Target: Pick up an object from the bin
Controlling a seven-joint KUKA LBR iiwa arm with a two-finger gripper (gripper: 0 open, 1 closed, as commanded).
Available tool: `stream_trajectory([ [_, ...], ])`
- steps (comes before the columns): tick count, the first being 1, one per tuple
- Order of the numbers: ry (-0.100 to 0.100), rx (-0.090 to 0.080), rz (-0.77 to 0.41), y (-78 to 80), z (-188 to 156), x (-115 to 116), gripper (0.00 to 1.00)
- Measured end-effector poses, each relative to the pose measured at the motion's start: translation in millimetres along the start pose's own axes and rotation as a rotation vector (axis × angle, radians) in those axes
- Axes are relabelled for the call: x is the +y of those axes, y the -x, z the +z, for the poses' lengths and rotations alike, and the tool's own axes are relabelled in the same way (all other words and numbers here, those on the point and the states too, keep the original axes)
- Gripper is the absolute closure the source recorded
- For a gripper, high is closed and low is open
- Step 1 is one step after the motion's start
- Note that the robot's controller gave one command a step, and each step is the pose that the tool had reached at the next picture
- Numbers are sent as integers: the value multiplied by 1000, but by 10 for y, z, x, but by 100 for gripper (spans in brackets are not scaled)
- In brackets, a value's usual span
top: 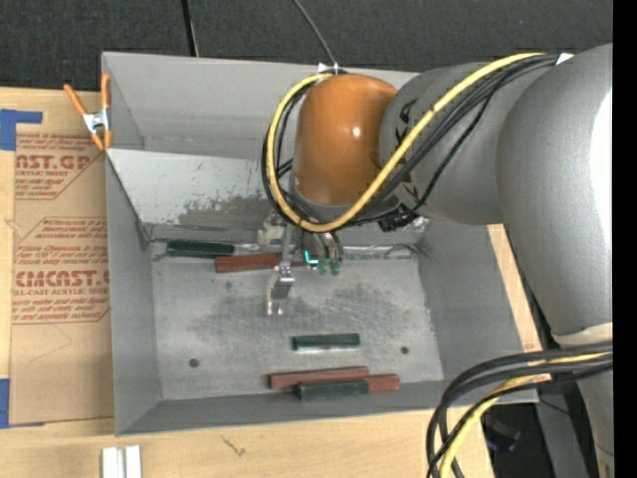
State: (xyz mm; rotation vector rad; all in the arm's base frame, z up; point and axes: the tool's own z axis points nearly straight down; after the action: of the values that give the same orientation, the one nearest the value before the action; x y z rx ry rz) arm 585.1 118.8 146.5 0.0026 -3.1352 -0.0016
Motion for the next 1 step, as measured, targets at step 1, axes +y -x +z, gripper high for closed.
stream_trajectory([
  [1,1,-7,1,19,-45,-4,0],
])
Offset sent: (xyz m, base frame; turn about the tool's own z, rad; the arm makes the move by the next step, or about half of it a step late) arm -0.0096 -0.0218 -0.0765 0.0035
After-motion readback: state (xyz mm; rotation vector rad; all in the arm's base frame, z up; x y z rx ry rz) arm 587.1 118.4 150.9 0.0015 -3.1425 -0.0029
